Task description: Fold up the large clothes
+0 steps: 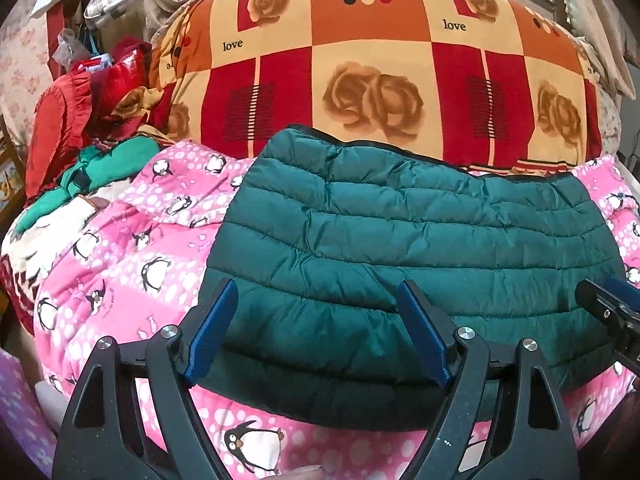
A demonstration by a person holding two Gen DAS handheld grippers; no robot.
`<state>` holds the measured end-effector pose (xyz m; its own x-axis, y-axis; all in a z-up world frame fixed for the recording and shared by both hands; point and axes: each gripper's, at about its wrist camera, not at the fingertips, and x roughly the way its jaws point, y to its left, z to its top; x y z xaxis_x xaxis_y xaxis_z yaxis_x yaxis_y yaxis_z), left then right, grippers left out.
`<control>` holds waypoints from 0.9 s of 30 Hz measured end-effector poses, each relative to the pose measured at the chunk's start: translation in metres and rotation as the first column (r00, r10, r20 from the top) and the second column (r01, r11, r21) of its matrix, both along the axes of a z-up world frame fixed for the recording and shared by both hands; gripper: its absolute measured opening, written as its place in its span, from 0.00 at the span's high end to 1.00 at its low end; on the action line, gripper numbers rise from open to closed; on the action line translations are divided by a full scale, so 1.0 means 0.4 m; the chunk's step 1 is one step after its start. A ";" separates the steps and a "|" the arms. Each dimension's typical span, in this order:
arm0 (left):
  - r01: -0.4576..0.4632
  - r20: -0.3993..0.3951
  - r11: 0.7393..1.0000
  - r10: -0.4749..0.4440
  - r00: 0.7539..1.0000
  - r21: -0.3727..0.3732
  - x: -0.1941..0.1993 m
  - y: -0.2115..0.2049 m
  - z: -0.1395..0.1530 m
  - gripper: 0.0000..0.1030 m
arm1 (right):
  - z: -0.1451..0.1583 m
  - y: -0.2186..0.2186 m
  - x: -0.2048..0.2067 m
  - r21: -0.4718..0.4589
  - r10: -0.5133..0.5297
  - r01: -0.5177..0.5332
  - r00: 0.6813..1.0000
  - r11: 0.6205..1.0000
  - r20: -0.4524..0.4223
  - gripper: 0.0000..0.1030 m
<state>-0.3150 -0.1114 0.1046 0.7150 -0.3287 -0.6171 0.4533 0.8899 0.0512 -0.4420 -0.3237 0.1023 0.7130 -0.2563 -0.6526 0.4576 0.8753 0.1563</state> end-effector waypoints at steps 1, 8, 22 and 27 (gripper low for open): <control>0.000 0.003 1.000 0.000 1.000 0.001 -0.001 0.000 0.001 0.20 | 0.000 0.005 0.000 -0.005 0.003 -0.003 1.000 1.000 -0.001 0.27; -0.004 0.023 1.000 0.004 1.000 -0.002 -0.009 0.001 0.007 0.20 | -0.004 0.024 0.006 -0.021 0.020 -0.020 1.000 1.000 -0.004 0.27; 0.006 0.019 1.000 -0.005 1.000 -0.004 -0.008 0.001 0.007 0.20 | -0.008 0.024 0.012 -0.020 0.016 -0.017 1.000 1.000 -0.018 0.27; 0.011 0.002 1.000 -0.010 1.000 -0.023 -0.004 0.002 0.003 0.20 | -0.009 0.019 0.013 -0.031 0.001 -0.002 1.000 1.000 -0.028 0.27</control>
<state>-0.3166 -0.1106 0.1058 0.7127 -0.3505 -0.6076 0.4625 0.8860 0.0313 -0.4370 -0.3163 0.0987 0.6950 -0.2758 -0.6640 0.4601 0.8803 0.1160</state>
